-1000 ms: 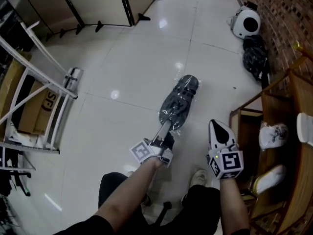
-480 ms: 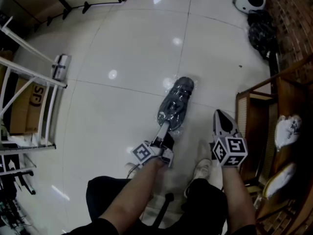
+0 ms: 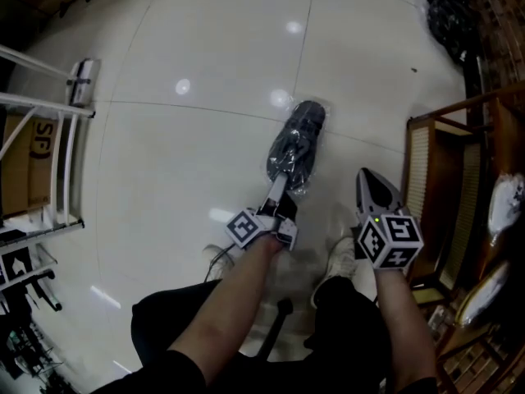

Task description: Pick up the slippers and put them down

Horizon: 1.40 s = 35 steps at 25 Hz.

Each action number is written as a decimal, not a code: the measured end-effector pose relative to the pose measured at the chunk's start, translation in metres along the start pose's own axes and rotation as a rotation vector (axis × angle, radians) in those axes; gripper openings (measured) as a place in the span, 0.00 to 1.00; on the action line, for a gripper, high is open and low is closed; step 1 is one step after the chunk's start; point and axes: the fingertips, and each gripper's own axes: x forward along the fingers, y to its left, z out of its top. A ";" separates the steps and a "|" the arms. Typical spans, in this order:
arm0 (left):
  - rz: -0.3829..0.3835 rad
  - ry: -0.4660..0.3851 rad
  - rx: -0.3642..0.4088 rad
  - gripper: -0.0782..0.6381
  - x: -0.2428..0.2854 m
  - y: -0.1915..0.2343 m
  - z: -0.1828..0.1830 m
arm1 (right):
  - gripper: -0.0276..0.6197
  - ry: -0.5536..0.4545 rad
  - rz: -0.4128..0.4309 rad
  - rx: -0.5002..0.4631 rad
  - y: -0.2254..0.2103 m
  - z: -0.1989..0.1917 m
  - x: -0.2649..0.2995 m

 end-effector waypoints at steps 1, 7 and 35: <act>0.008 0.007 0.002 0.28 -0.001 0.005 0.000 | 0.06 0.023 -0.003 0.010 0.002 -0.007 0.001; 0.056 0.065 -0.002 0.28 0.004 0.029 0.000 | 0.06 0.105 0.004 -0.029 0.017 -0.019 0.003; 0.875 0.358 0.620 0.73 -0.043 0.078 -0.024 | 0.06 0.048 -0.021 -0.071 0.011 -0.005 -0.018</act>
